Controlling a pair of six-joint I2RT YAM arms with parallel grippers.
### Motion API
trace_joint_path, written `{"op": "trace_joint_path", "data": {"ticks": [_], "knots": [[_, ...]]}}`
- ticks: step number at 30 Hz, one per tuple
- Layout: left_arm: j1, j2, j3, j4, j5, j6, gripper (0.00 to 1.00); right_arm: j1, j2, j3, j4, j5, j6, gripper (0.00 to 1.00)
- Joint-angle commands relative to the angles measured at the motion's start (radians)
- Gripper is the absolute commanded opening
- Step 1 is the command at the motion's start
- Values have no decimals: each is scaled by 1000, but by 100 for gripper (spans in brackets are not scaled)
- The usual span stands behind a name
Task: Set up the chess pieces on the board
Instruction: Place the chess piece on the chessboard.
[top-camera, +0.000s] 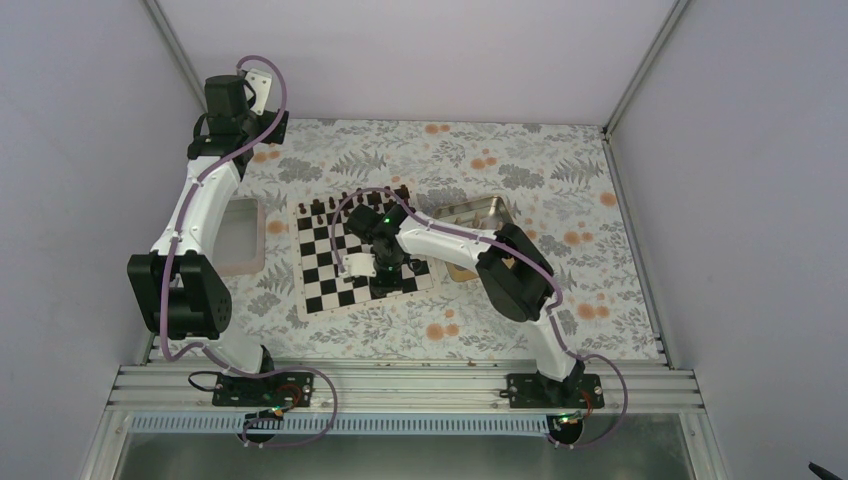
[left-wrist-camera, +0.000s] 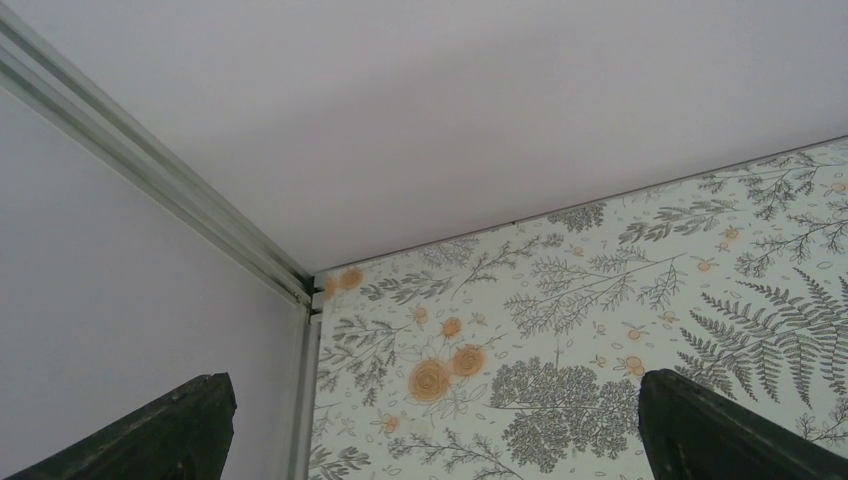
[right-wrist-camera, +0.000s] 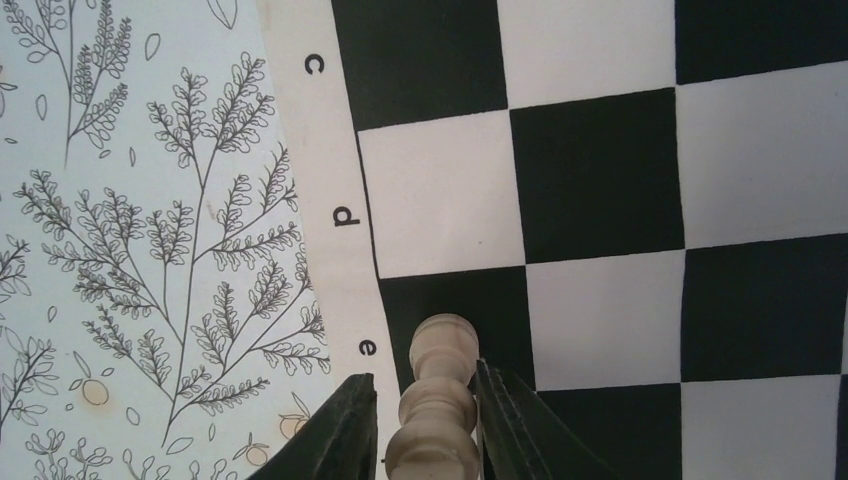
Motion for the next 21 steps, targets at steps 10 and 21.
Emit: {"op": "trace_joint_path", "data": {"ticks": [10,21], "knots": [[2,4,24,-5,21,-9,100,-14,-56,51,8,2,25,44],[2,-15,25,-11,47,0,100,-202,-97,234,-15,-28,8,51]]}}
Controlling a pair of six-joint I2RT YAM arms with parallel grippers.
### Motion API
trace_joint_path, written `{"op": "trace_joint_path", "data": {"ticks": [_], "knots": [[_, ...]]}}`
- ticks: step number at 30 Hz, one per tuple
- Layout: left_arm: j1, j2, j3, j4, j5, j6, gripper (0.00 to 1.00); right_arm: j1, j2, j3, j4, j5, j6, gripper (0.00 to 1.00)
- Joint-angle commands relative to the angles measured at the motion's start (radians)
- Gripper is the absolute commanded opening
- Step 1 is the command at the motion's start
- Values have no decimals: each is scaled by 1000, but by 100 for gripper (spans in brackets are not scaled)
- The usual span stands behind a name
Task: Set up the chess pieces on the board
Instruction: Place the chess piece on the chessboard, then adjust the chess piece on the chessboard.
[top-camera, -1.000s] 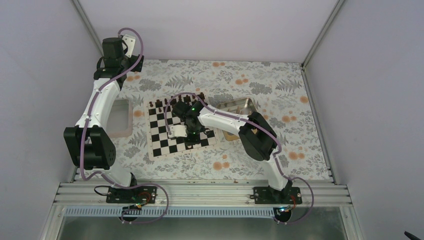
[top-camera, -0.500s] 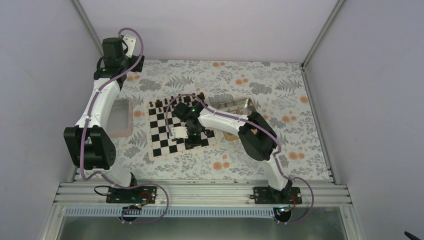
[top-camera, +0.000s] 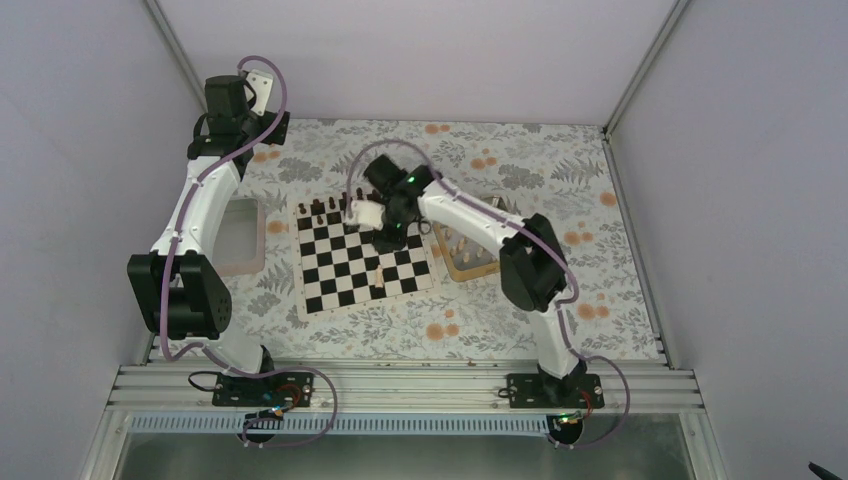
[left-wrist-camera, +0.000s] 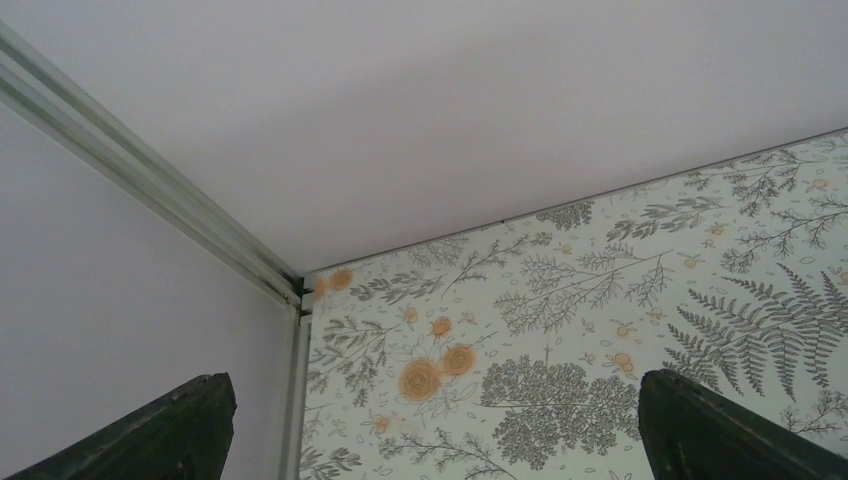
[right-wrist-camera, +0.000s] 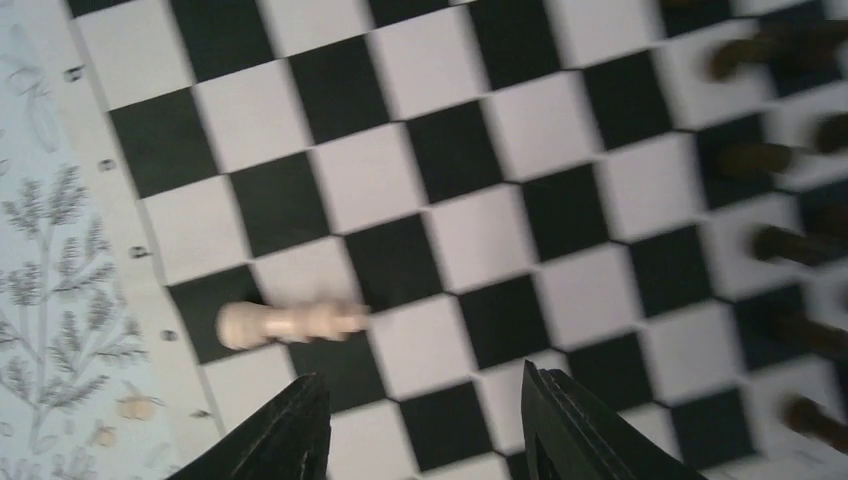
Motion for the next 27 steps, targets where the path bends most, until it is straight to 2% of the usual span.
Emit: {"op": "trace_joint_path", "data": {"ticks": [1,7,13,15,18,27], "knots": [[2,-19,23,-6,33,1,100,-107,-86,93,-38,-59,-17,51],[2,-24,9,-1,55,6,100,-183,-149,69,-76,-158,-49,50],[2,-9,17,-6,64,3,100,-141,-54,69,-154,-274,-94,41],[1,-9,13,-5,61,3,100,-112,-26,43,-138,-272,-107,37],[2,-16,-1,4,57,4,100,-83,10,17,-99,-261,-113,37],[2,-11,-15,14,61,0,100,-62,136,74,-77,-201,-82,36]]}}
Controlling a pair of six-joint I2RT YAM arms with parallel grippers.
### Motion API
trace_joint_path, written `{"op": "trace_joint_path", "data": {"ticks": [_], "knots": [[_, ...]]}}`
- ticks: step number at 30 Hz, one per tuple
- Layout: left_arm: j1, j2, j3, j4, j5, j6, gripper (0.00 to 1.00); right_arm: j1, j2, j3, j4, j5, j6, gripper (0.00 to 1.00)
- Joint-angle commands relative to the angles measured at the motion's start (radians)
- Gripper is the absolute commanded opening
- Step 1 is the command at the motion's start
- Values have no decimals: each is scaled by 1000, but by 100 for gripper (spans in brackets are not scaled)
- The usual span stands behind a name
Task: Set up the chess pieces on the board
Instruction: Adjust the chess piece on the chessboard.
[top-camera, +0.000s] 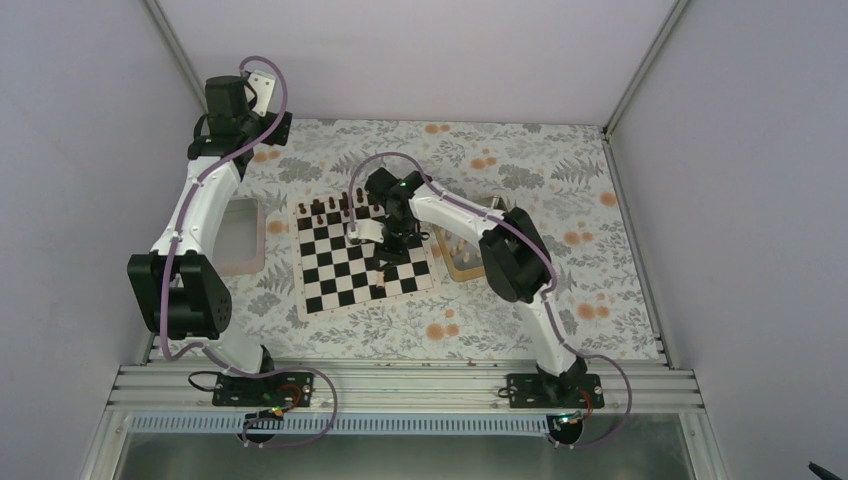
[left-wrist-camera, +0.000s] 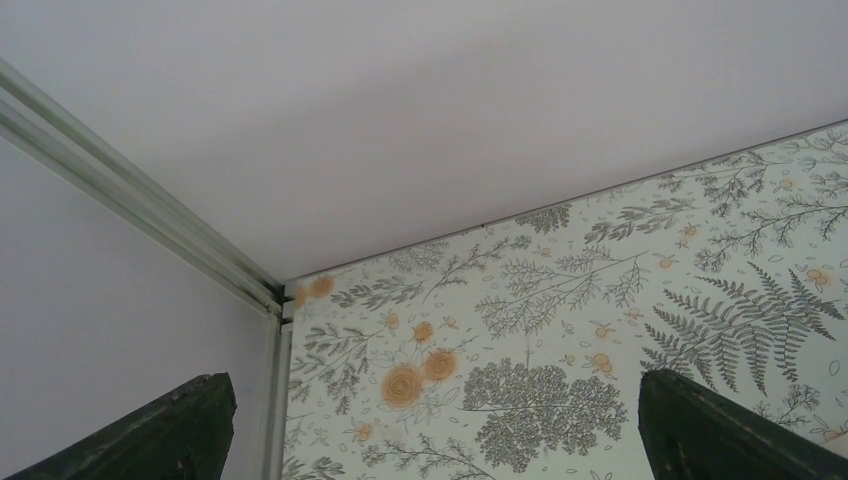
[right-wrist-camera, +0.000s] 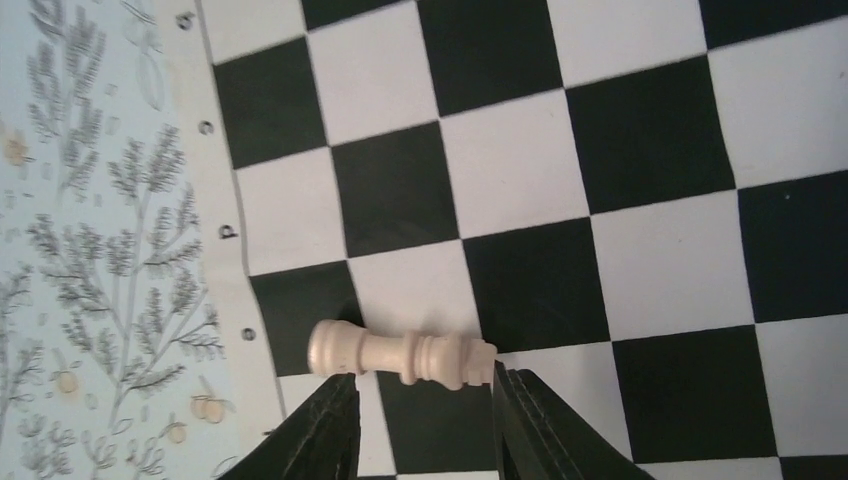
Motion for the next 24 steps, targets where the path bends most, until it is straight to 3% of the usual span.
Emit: {"op": "trace_joint_path", "data": {"ticks": [1,24], "knots": [[2,-9,-14,15,12,-1,100,-8,38,35,17,35,7,36],[1,-2,-21,16,27,2,100,10,109,59,-21,36,-26,38]]}}
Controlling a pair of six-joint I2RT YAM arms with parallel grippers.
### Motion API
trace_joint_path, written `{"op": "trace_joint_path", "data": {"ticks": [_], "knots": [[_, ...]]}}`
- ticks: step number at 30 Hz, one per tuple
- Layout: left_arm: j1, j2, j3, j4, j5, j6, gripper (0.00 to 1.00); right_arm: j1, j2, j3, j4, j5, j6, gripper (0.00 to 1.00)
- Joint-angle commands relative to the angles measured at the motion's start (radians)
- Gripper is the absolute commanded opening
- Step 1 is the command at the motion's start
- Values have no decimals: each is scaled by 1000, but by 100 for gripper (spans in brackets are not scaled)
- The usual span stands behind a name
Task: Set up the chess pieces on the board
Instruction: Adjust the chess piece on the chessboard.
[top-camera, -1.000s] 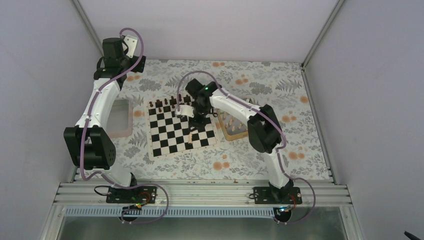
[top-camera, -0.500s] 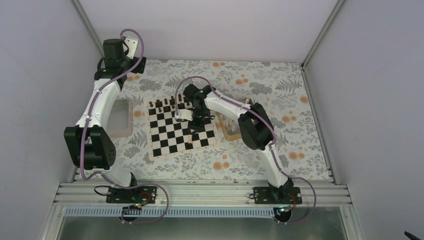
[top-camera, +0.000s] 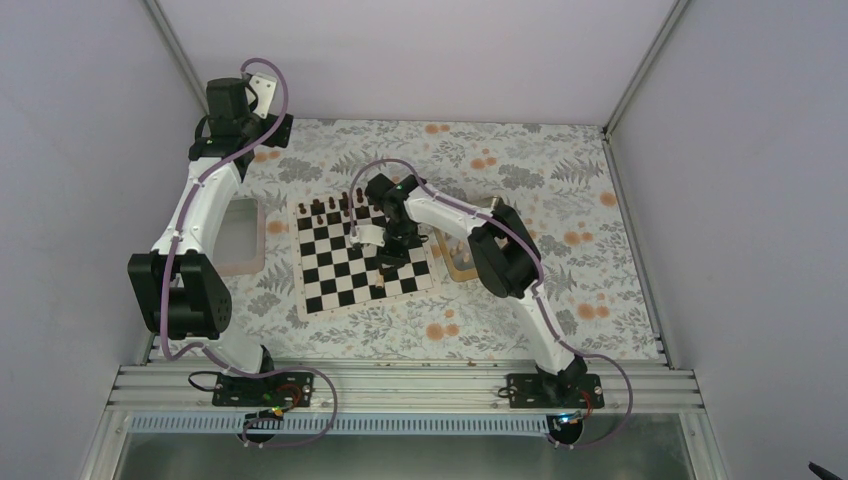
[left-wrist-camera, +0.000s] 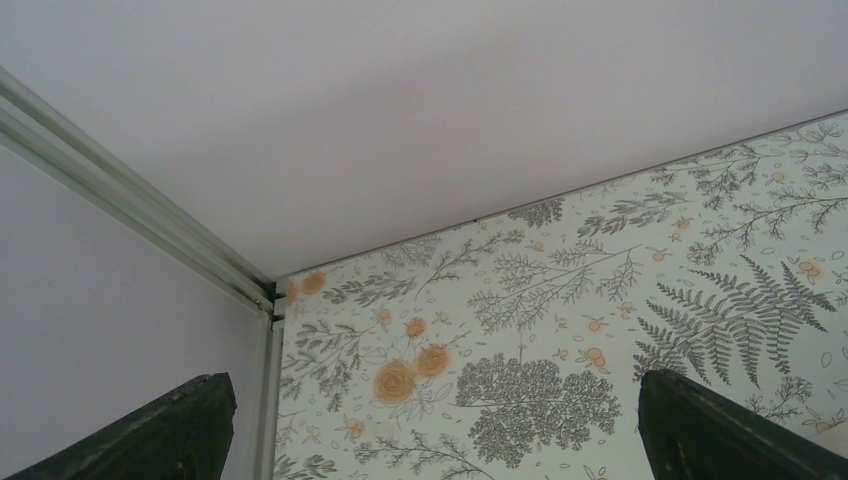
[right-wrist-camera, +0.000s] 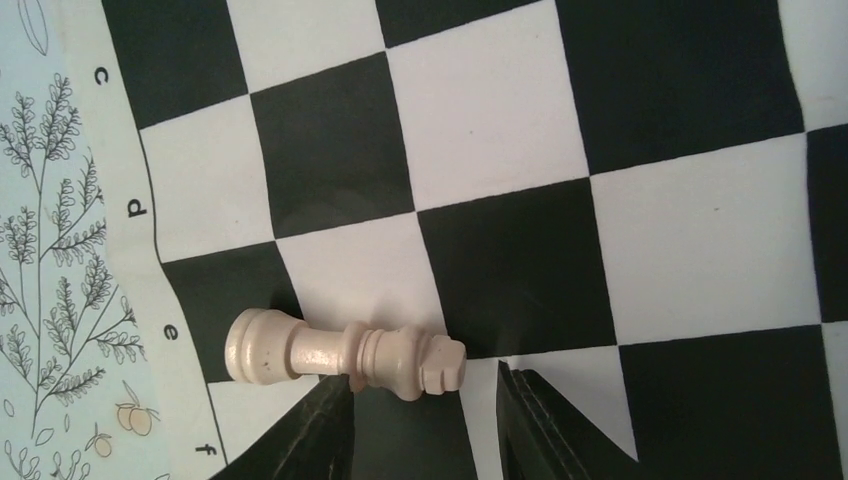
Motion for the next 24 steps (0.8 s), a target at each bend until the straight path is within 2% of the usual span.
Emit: {"op": "trace_joint_path", "data": {"ticks": [1,24], "knots": [[2,-2,-6,10,19,1,100,15,9,24,-4,0,-16,38],[2,-22,-23,11,48,8,100,46,43,54,-58,20,-27,42]]}}
